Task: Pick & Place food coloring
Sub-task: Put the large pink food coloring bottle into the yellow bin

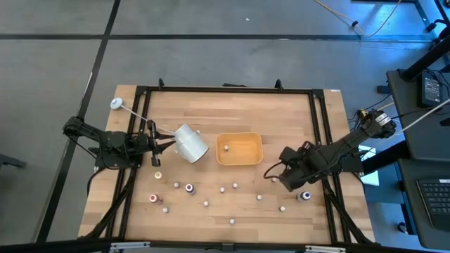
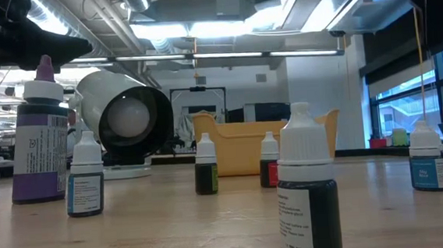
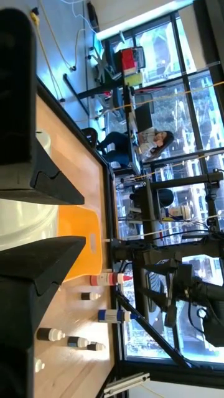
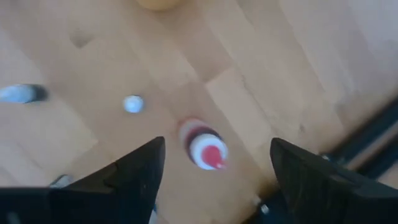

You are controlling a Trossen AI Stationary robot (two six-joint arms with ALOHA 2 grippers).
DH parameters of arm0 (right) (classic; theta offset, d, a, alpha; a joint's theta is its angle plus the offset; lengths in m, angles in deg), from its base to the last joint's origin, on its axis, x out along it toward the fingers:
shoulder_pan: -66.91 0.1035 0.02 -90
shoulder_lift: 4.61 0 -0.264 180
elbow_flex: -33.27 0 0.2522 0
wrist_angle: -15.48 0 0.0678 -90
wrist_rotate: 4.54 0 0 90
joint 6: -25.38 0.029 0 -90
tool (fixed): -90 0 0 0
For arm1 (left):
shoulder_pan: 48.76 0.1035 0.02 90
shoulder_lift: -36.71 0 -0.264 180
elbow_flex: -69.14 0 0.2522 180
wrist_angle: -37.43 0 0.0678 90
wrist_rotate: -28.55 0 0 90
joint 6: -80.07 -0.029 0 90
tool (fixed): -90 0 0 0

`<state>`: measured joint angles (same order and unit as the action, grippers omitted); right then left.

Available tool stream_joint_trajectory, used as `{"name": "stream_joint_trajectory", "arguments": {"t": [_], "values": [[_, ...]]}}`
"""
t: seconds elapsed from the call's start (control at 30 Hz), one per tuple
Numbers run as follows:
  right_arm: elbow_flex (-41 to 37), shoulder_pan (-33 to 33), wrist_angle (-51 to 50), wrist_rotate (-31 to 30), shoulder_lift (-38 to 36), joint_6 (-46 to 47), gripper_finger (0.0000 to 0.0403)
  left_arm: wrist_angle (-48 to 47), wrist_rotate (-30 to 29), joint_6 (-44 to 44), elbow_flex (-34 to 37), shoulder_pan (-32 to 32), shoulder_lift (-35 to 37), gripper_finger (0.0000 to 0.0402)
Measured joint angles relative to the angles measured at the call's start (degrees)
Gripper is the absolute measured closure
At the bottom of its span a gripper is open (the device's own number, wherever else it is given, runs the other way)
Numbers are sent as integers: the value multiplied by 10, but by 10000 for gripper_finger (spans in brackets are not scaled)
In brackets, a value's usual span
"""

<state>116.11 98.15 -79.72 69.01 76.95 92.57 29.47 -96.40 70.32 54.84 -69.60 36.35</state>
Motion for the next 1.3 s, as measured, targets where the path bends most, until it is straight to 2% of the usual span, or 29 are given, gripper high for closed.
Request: {"name": "stream_joint_trajectory", "arguments": {"t": [0.3, 0.47, 0.7, 0.93, 1.07, 1.3], "values": [[-9, -12, -5, 19, -1, -5, 117, 0, 0, 0, 0, 0, 0, 313], [-87, -38, 63, 75, -32, -34, 120, 0, 0, 0, 0, 0, 0, 313], [-170, -56, 138, 90, -79, -45, 129, 0, 0, 0, 0, 0, 0, 313], [-206, -59, 172, 97, -82, -47, 136, 0, 0, 0, 0, 0, 0, 313], [-207, -59, 178, 106, -82, -47, 171, 0, 0, 0, 0, 0, 0, 313], [-204, -59, 178, 104, -82, -71, 285, 0, 0, 0, 0, 0, 0, 313]]}}
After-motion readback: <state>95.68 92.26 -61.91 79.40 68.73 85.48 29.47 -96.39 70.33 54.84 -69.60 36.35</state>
